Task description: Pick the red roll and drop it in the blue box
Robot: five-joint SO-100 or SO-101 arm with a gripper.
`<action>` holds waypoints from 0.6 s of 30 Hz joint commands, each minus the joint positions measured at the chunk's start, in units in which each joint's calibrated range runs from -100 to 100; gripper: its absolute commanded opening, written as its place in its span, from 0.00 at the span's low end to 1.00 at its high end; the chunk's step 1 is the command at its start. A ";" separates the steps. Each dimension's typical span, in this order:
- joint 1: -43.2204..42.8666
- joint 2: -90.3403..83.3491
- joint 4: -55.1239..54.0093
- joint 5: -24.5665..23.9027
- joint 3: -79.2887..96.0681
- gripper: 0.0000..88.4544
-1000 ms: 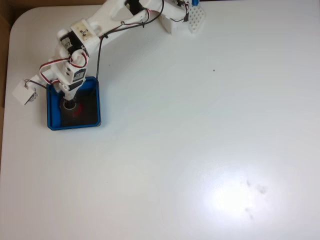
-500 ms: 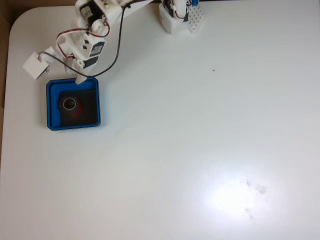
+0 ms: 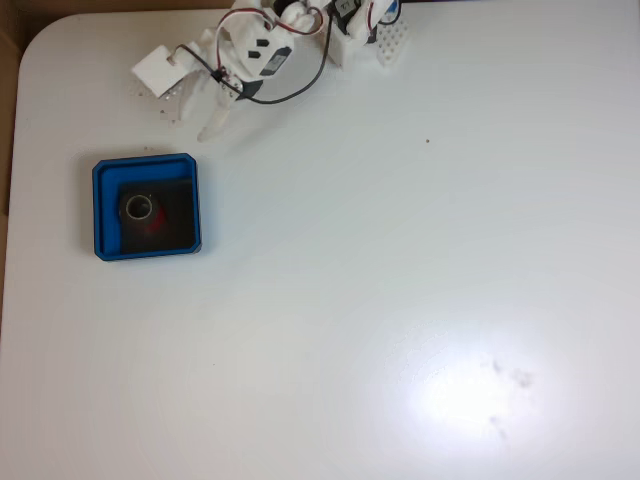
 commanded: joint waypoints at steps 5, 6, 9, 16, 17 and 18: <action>-2.66 -19.43 -1.82 -0.26 16.11 0.18; -3.25 -21.60 -1.82 -0.26 17.55 0.18; -5.20 -27.21 -1.82 -0.26 21.05 0.18; -11.26 -38.16 -1.82 0.27 28.87 0.18; -11.85 -39.75 -1.82 0.27 30.12 0.18; -12.43 -41.50 -1.82 0.27 31.20 0.18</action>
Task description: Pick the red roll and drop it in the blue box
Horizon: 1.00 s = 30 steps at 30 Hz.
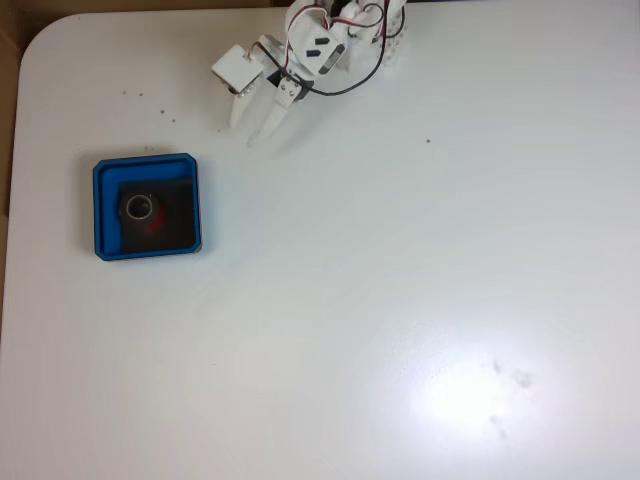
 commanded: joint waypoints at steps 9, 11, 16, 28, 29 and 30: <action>-10.34 -11.02 -0.59 0.53 6.55 0.18; -14.25 -11.02 -0.59 0.53 6.55 0.18; -21.87 -11.02 -0.59 0.53 6.55 0.18; -44.83 -11.02 -0.50 0.44 6.55 0.18; -45.91 -11.02 -0.50 0.44 6.55 0.18; -46.78 -11.02 -0.50 0.44 6.55 0.18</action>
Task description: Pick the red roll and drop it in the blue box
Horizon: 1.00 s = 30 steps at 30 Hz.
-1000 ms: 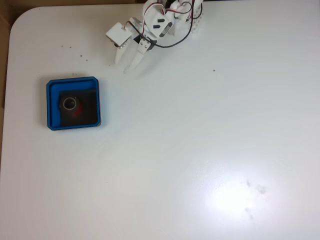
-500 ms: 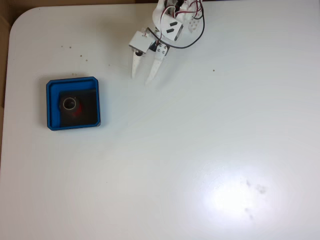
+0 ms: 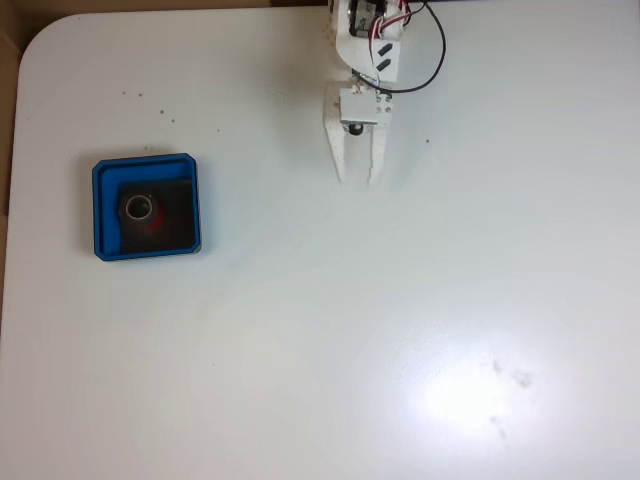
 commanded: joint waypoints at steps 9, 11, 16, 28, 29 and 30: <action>-6.85 -0.61 -0.50 0.27 0.90 0.18; -7.44 -0.61 -0.50 0.27 0.90 0.18; -7.14 -0.61 -0.42 -0.08 0.90 0.17; -7.34 -0.52 -0.42 0.10 0.90 0.01; -7.34 -0.52 -0.42 0.10 0.90 0.01; -7.34 -0.52 -0.42 0.10 0.90 0.01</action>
